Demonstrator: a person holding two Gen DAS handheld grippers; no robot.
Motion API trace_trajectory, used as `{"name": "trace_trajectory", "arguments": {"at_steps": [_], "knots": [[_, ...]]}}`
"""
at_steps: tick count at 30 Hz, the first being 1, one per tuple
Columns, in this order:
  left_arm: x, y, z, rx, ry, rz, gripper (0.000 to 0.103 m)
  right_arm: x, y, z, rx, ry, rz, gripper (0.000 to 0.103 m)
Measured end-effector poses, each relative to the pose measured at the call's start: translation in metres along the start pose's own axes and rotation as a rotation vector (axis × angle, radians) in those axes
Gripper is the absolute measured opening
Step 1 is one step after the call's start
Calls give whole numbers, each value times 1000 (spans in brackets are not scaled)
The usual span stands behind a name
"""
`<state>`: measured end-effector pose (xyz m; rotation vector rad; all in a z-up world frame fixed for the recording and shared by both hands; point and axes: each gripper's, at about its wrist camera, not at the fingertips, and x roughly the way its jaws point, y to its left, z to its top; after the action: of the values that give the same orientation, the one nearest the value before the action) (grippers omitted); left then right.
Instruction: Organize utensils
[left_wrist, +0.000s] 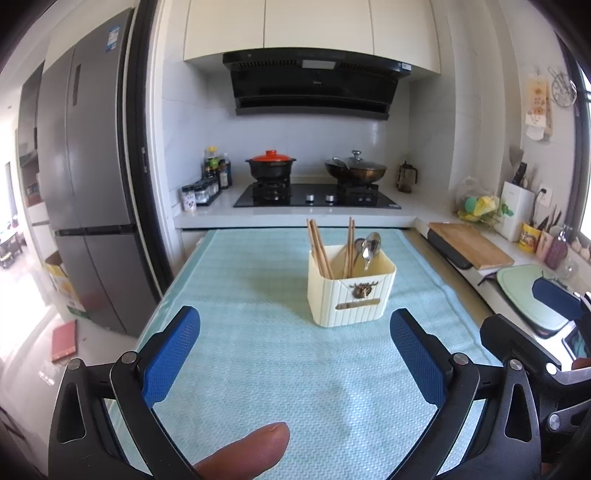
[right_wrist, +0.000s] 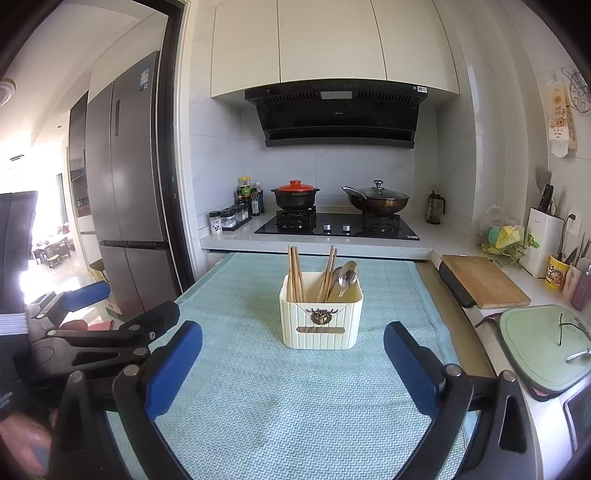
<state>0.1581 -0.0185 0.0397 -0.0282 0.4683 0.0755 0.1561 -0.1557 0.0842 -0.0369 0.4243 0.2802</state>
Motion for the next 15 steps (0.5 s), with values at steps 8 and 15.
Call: {"name": "trace_trajectory", "arguments": {"at_steps": [8,15], "knots": [[0,0,0,3,1,2,102,-3,-3,1,6,-1,-7,101],[0,0,0,-9,5,7,103,-3,-5,2,4,-4,-7,101]]}}
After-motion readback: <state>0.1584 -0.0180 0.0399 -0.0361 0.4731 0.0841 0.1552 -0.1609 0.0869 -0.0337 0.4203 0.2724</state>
